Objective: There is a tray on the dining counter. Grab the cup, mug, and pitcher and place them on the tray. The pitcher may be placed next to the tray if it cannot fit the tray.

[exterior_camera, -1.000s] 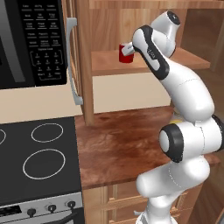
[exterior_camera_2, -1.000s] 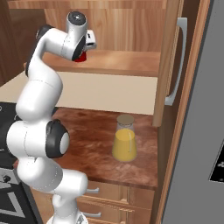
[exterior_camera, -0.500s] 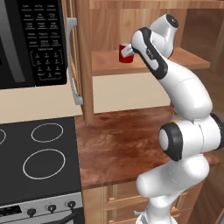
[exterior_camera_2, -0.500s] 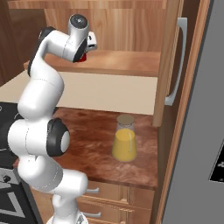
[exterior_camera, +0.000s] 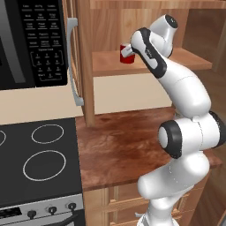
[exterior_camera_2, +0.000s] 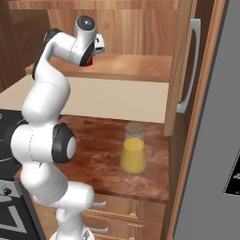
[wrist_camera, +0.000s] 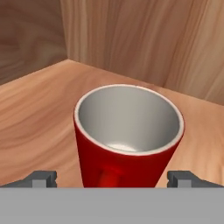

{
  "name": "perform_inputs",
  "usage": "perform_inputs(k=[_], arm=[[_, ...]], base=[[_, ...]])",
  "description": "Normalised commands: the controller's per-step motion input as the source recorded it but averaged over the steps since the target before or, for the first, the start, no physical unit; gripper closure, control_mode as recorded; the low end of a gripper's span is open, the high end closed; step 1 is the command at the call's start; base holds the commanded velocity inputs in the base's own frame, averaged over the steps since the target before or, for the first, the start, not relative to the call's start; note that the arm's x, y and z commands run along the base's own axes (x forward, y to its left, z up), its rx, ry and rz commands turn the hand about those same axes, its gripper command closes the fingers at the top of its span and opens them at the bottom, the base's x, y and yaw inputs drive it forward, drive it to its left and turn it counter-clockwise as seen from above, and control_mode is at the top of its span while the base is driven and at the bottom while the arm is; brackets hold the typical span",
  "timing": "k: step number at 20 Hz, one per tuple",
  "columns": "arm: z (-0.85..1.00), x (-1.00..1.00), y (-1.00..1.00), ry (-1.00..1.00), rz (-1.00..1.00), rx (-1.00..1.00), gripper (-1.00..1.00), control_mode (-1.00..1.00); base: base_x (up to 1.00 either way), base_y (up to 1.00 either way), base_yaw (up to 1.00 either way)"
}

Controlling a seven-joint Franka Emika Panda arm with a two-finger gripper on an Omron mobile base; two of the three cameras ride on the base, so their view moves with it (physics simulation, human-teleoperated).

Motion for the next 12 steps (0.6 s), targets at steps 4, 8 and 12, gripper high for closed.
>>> perform_inputs(k=[4,8,12], arm=[[0.0,0.01,0.0,0.0,0.01,0.0,-1.0,-1.0],[0.0,0.0,0.0,0.0,0.02,0.0,-1.0,-1.0],[0.0,0.0,0.0,0.0,0.0,0.0,-1.0,-1.0]], base=[[0.0,0.0,0.0],[0.0,0.0,0.0],[0.0,0.0,0.0]])
